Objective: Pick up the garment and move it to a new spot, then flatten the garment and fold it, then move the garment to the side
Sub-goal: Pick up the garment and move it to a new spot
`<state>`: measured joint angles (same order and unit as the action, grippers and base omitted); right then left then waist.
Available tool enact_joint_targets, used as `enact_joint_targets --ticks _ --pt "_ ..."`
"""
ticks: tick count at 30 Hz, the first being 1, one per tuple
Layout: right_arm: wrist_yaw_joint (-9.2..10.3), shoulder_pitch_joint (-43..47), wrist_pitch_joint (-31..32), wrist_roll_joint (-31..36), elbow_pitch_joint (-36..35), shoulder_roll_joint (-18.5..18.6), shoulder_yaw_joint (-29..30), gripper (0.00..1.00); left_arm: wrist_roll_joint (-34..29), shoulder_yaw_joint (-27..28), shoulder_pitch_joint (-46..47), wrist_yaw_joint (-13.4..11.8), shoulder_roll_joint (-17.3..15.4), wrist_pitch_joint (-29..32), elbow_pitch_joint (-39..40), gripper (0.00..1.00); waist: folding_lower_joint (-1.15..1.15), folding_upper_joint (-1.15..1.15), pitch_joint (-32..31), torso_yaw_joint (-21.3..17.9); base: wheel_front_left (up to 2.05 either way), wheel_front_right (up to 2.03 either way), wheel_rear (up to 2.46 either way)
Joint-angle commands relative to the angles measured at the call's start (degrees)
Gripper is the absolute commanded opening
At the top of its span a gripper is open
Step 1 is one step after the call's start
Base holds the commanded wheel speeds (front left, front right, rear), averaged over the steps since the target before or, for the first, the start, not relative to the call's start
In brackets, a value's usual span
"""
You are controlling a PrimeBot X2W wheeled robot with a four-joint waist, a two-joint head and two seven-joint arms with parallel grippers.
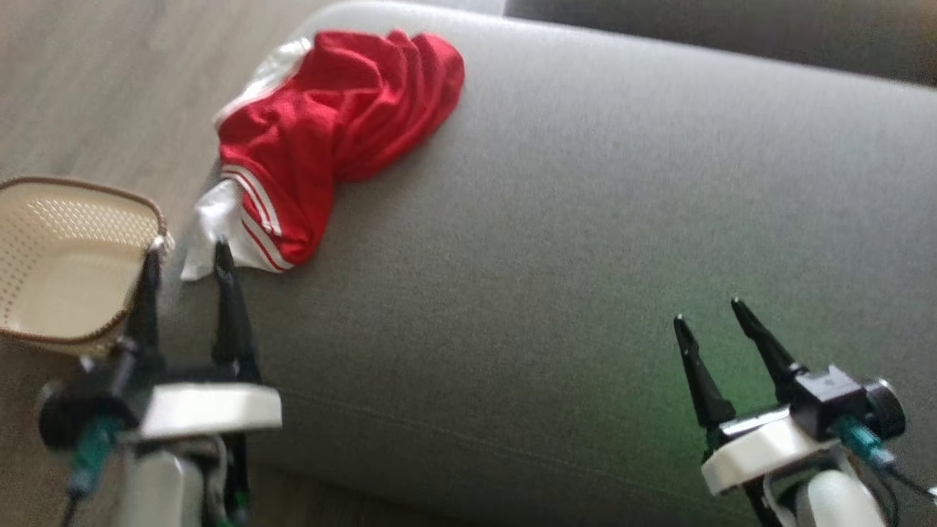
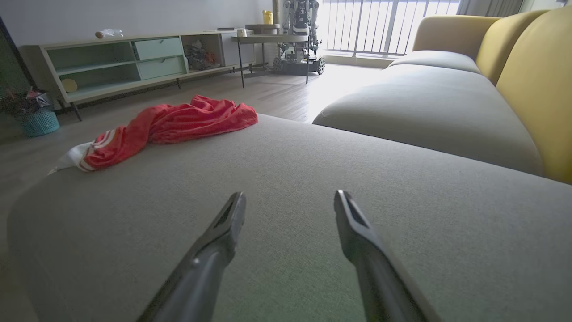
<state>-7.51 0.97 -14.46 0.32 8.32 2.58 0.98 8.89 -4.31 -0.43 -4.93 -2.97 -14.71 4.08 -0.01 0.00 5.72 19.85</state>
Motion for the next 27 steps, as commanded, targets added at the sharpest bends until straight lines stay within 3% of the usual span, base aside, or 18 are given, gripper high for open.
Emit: enact_joint_targets --ticks 1,8,11,19,27 --pt "0.02 -4.09 -0.53 0.39 -2.18 0.30 -0.90 1.00 -0.45 3.57 5.52 0.27 0.09 -0.29 2.20 1.00 0.01 0.00 4.80 -1.39 0.00 0.00 0.00" --pt "0.02 -7.50 -0.53 2.71 -3.06 0.30 -0.51 1.00 -0.44 6.06 17.13 4.25 -0.16 -0.29 -2.93 1.00 0.01 0.00 11.52 -3.03 0.00 0.00 0.00" --pt "0.02 -9.02 -0.53 3.78 -3.65 0.30 -0.19 1.00 0.15 7.26 23.63 6.19 -1.00 -0.29 -8.67 1.00 0.01 0.00 14.03 -3.91 0.00 0.00 0.00" --pt "0.02 -11.59 -0.53 5.65 -5.14 0.82 0.30 1.00 5.19 9.45 43.58 9.44 -4.31 3.41 -33.34 1.00 0.01 0.00 19.07 -5.73 0.00 0.00 0.00" --pt "0.02 -14.91 -0.54 4.89 -7.05 1.94 -1.12 1.00 7.83 10.30 58.28 9.59 -7.42 12.06 -55.81 1.00 0.01 0.00 24.07 -8.23 0.00 0.00 0.00"
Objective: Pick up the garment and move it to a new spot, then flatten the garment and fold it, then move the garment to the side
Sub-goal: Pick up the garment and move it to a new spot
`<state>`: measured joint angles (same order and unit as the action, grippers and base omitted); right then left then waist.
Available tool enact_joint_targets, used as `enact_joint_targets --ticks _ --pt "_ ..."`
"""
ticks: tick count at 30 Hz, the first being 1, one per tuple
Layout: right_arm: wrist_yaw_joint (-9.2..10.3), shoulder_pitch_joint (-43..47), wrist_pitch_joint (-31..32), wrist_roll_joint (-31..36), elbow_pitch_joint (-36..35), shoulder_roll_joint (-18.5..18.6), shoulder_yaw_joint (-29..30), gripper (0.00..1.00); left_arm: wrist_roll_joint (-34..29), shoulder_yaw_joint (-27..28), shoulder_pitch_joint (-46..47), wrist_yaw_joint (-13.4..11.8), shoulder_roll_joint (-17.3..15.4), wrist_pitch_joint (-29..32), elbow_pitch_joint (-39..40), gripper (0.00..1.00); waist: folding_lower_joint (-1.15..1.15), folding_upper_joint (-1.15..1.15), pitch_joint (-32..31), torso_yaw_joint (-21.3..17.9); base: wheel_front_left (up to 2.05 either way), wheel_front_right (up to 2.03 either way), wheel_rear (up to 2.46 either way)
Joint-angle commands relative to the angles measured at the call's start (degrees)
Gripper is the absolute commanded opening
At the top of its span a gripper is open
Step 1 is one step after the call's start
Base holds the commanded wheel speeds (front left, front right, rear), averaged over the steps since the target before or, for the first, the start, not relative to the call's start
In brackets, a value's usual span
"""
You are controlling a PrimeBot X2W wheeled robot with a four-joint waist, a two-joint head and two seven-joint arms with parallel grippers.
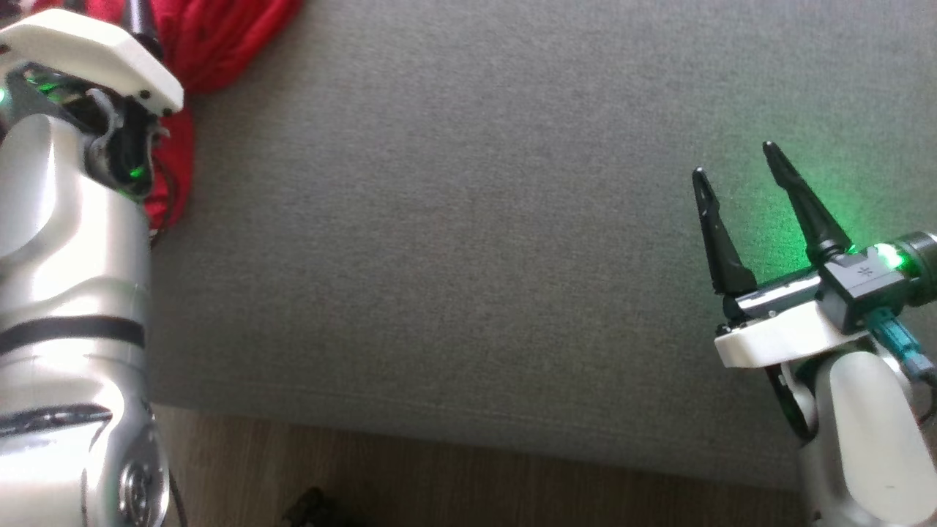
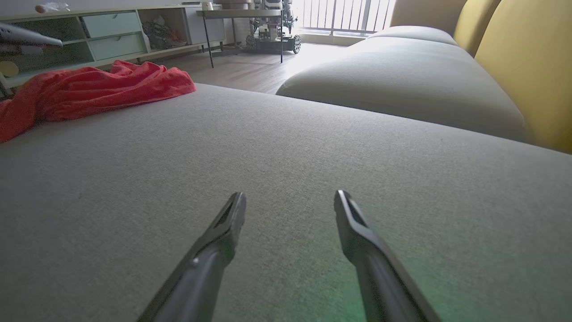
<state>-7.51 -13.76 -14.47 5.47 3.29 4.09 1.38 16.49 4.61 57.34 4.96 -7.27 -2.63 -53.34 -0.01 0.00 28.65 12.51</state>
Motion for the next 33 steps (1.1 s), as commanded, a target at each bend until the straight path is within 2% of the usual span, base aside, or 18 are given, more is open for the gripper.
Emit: enact_joint_targets --ticks 1,6,10,12,13,14,22,25,27,33 --pt "0.02 -0.37 -0.52 -0.30 -2.25 0.55 -1.55 1.00 0.19 1.12 1.51 -0.46 -3.19 1.23 -0.68 1.00 0.01 0.00 1.55 -1.07 0.00 0.00 0.00" --pt "0.02 -0.88 -0.52 -0.45 -2.95 0.93 -1.33 1.00 0.14 -0.57 4.73 0.27 -2.76 5.75 -9.31 1.00 0.01 0.00 3.07 -1.59 0.00 0.00 0.00" --pt "0.02 -1.32 -0.52 -0.59 -3.03 0.84 -1.50 1.00 0.17 -1.44 5.12 0.80 -2.80 6.52 -13.57 1.00 0.01 0.00 3.41 -1.97 0.00 0.00 0.00" --pt "0.02 -1.50 -0.52 -0.66 -3.16 0.70 -1.54 1.00 0.15 -1.71 5.06 0.99 -3.02 5.05 -14.54 1.00 0.01 0.00 3.34 -2.00 0.00 0.00 0.00" --pt "0.02 -1.49 -0.52 -0.65 -3.25 0.63 -1.51 1.00 0.09 -1.91 5.03 1.13 -3.08 3.65 -14.65 0.18 0.01 0.00 3.22 -1.86 0.00 0.00 0.00" --pt "0.02 -1.42 -0.52 -0.63 -3.33 0.59 -1.47 1.00 0.13 -2.05 5.01 1.30 -3.21 2.35 -14.82 0.00 0.01 0.00 3.11 -1.67 0.00 0.00 0.00" --pt "0.02 -0.86 -0.52 -0.53 -3.12 0.58 -1.36 1.00 -0.04 -4.06 5.05 2.29 -3.83 -10.29 -13.41 0.00 0.01 0.00 0.50 -0.12 0.00 0.00 0.00" --pt "0.02 -0.67 -0.52 -1.04 -2.74 0.31 -1.42 1.00 -0.19 -4.50 4.63 2.38 -4.38 -11.77 -11.55 0.00 0.01 0.00 -0.87 -0.05 0.00 0.00 0.00" --pt "0.02 -0.45 -0.52 -1.69 -2.18 -0.07 -1.31 1.00 -0.68 -5.07 3.69 2.44 -5.03 -12.25 -8.44 0.00 0.01 0.00 -2.42 -0.11 0.00 0.00 0.00" --pt "0.02 0.31 -0.52 -2.63 -1.45 -0.87 -1.56 1.00 -1.24 -3.88 -3.38 2.50 -6.08 -12.35 10.21 0.00 0.01 0.00 -7.19 -0.94 0.00 0.00 0.00"
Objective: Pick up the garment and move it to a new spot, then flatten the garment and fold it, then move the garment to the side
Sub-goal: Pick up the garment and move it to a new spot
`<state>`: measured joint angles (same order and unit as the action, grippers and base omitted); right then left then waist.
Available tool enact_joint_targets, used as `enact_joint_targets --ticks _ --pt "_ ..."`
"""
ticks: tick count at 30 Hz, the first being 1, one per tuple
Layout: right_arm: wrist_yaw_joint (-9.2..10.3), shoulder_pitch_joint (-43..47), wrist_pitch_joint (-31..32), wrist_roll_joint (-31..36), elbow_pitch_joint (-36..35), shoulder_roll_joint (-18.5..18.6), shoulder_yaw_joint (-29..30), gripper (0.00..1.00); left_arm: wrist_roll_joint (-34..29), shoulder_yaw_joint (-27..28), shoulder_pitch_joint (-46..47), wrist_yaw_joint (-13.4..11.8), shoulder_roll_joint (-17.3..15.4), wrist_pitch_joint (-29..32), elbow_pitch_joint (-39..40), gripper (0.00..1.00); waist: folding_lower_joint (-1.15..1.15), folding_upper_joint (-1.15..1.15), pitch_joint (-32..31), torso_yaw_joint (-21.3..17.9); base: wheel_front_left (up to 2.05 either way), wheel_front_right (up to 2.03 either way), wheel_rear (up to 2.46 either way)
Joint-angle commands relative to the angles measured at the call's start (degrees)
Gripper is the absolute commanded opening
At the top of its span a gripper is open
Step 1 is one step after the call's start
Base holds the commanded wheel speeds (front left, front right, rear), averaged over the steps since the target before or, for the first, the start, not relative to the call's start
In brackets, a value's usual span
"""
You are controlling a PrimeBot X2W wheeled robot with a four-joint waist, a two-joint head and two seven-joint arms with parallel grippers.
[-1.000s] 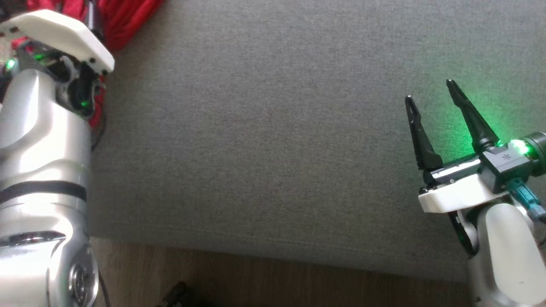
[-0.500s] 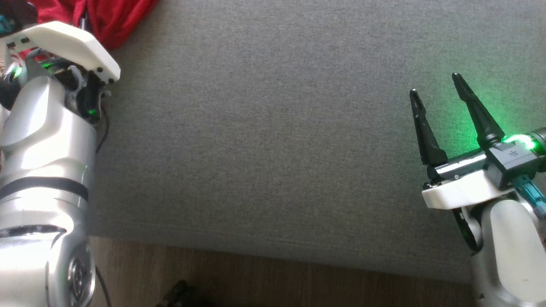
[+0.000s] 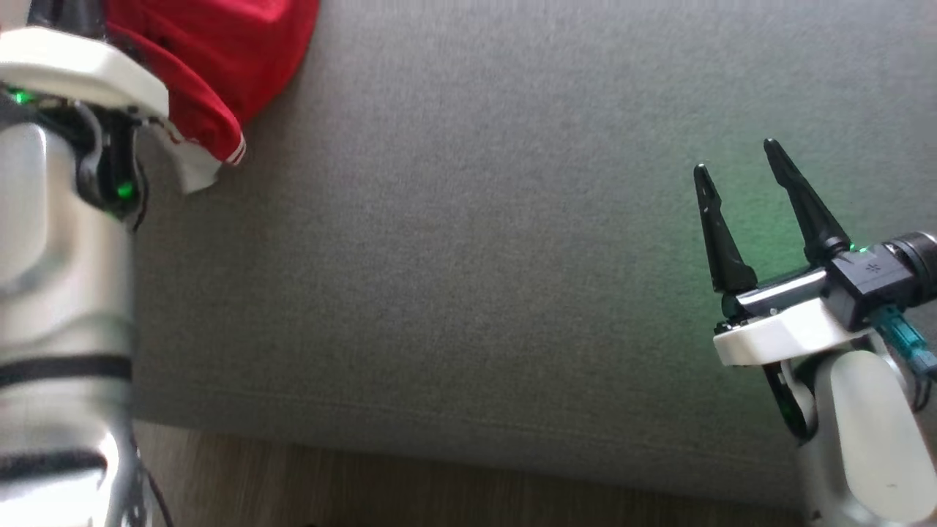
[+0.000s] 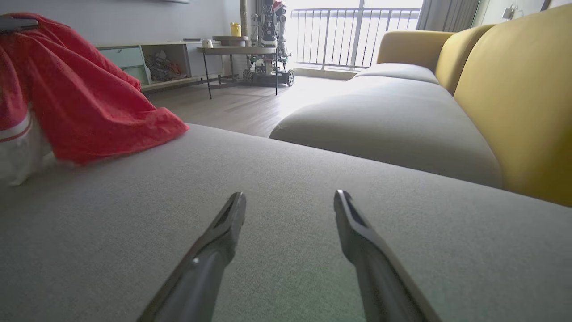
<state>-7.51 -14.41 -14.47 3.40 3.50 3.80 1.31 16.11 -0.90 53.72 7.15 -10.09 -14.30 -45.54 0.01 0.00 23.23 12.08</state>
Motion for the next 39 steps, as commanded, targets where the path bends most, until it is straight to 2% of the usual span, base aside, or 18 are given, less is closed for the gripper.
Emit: enact_joint_targets --ticks 1,6,13,17,18,22,27,31,35,39 --pt "0.02 1.18 -0.52 -0.72 -1.55 -0.66 -1.50 1.00 -0.99 1.55 -1.09 0.32 -3.30 -0.68 5.23 0.00 -0.01 0.00 -2.61 -0.72 0.00 0.00 0.00" --pt "0.02 2.63 -0.52 -2.43 -1.05 -0.87 -0.82 1.00 -0.79 -1.14 -6.17 0.33 -2.98 -0.69 16.59 0.00 -0.01 0.00 -6.73 -1.81 0.00 0.00 0.00" --pt "0.02 3.38 -0.52 -5.76 -1.73 -0.90 -0.88 1.00 2.49 -7.75 -7.77 0.33 -3.12 -0.17 26.08 0.00 -0.01 0.00 -10.31 -5.66 0.00 0.00 0.00" --pt "0.02 3.09 -0.52 -7.10 -2.54 -0.91 -1.29 1.00 4.71 -11.10 -7.33 0.33 -2.87 2.08 30.98 0.00 -0.01 0.00 -11.17 -9.63 0.00 0.00 0.00" --pt "0.02 2.92 -0.52 -8.12 -2.91 -0.91 -1.30 1.00 5.82 -12.31 -7.00 0.33 -2.43 3.39 33.39 0.00 -0.01 0.00 -11.23 -11.94 0.00 0.00 0.00" --pt "0.02 2.74 -0.52 -10.49 -3.36 -0.91 -1.13 1.00 6.99 -14.06 -6.67 0.28 -1.41 5.77 36.27 0.00 -0.01 0.00 -10.76 -16.69 0.00 0.00 0.00" --pt "0.02 2.22 -0.52 -12.18 -3.87 -0.91 -1.15 1.00 7.16 -15.98 -8.03 -0.61 0.92 6.12 34.79 0.00 -0.01 0.00 -8.90 -21.90 0.00 0.00 0.00" --pt "0.02 1.70 -0.52 -14.25 -4.02 -0.91 -0.17 1.00 6.61 -18.14 -9.72 -0.86 3.08 3.70 27.79 0.00 -0.01 0.00 -7.02 -24.80 0.00 0.00 0.00" --pt "0.02 1.10 -0.52 -14.24 -3.80 -0.91 0.04 1.00 6.27 -20.55 -10.68 -0.81 4.97 1.60 18.46 0.00 -0.01 0.00 -5.75 -26.73 0.00 0.00 0.00" --pt "0.02 0.83 -0.52 -13.88 -3.99 -0.91 -0.64 1.00 6.47 -21.70 -10.76 -0.73 6.01 0.28 13.98 0.00 -0.01 0.00 -5.48 -27.09 0.00 0.00 0.00"
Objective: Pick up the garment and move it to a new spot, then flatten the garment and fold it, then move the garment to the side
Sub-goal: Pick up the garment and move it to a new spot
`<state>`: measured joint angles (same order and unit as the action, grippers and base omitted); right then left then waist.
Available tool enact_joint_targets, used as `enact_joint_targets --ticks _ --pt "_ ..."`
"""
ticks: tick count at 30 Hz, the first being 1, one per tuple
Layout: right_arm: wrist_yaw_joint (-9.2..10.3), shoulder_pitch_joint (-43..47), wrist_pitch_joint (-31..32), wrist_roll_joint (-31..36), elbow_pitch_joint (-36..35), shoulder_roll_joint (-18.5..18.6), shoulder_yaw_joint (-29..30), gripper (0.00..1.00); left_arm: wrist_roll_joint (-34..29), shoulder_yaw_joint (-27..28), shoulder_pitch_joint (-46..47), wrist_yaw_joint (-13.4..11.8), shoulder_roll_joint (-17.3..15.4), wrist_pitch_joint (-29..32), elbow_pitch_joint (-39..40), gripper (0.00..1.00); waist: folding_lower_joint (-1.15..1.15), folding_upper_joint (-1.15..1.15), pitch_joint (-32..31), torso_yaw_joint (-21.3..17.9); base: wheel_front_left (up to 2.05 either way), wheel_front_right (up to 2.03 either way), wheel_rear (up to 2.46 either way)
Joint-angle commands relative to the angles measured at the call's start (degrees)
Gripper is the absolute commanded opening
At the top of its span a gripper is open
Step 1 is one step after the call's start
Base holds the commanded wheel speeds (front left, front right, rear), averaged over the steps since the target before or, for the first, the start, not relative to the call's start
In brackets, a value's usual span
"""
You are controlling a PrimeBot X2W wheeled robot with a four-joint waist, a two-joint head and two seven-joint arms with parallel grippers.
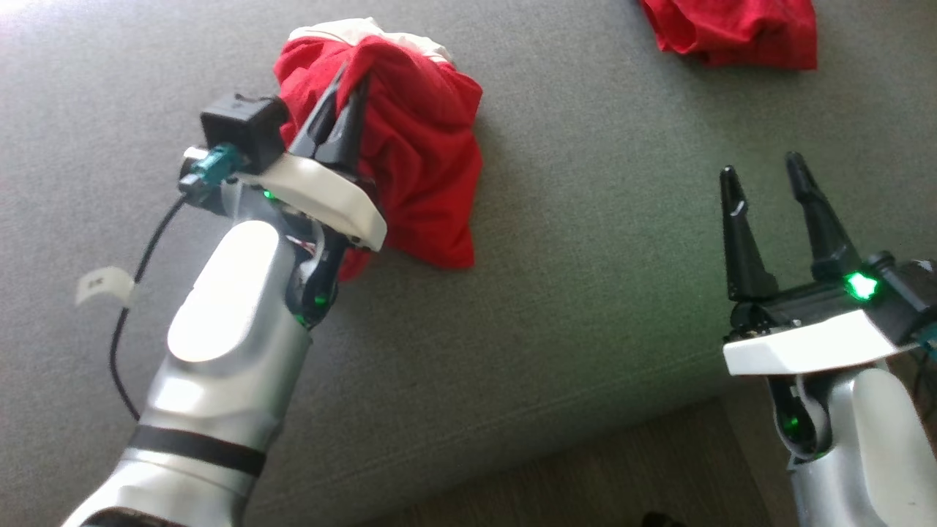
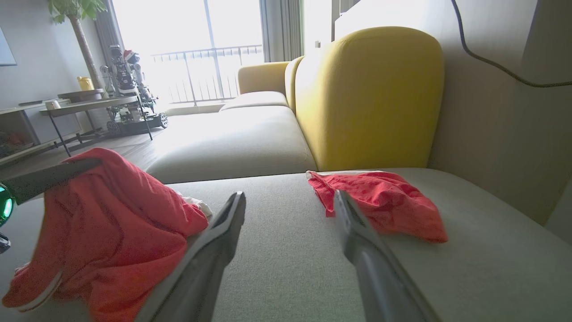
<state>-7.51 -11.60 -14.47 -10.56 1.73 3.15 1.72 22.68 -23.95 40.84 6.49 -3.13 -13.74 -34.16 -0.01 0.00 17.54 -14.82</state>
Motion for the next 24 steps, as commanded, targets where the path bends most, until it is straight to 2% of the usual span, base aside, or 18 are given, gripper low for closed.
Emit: enact_joint_targets --ticks 1,2,3,6,12,15,20,24 --pt "0.02 -2.02 -0.52 0.33 -2.32 -0.27 -1.49 1.00 -0.14 1.18 2.11 -0.19 -0.73 -0.61 1.63 0.29 0.01 0.00 0.12 -0.13 0.00 0.00 0.00" --pt "0.02 -1.99 -0.52 0.67 -2.31 -0.27 -1.77 1.00 -0.15 1.06 2.01 -0.33 -0.53 -0.85 0.89 0.55 0.01 0.00 -0.08 0.04 0.00 0.00 0.00" --pt "0.02 -1.92 -0.52 0.82 -2.30 -0.27 -2.02 1.00 -0.17 0.94 1.84 -0.48 -0.37 -1.01 0.35 1.00 0.01 0.00 -0.39 0.29 0.00 0.00 0.00" --pt "0.02 -1.48 -0.52 1.71 -2.27 -0.27 -2.98 1.00 -0.01 1.08 1.02 -1.16 -0.02 -1.20 0.83 1.00 0.01 0.00 -1.70 1.58 0.00 0.00 0.00" --pt "0.02 -0.34 -0.52 3.51 -1.60 -0.27 -4.90 1.00 -0.38 1.83 -4.38 -2.14 0.20 -1.24 9.03 1.00 0.01 0.00 -5.74 5.83 0.00 0.00 0.00" --pt "0.02 0.64 -0.52 3.34 -1.11 -0.27 -5.67 1.00 -0.32 2.86 -9.36 -3.92 0.22 -1.25 15.02 1.00 0.01 0.00 -8.03 7.94 0.00 0.00 0.00" --pt "0.02 2.91 -0.52 3.63 0.06 -0.27 -5.74 1.00 -3.25 7.31 -19.87 -8.60 0.20 -1.25 23.61 1.00 0.01 0.00 -11.87 11.11 0.00 0.00 0.00" --pt "0.02 5.13 -0.52 4.03 0.56 -0.27 -5.18 1.00 -5.21 11.34 -28.76 -10.28 -0.01 -1.25 29.05 1.00 0.01 0.00 -14.62 13.35 0.00 0.00 0.00"
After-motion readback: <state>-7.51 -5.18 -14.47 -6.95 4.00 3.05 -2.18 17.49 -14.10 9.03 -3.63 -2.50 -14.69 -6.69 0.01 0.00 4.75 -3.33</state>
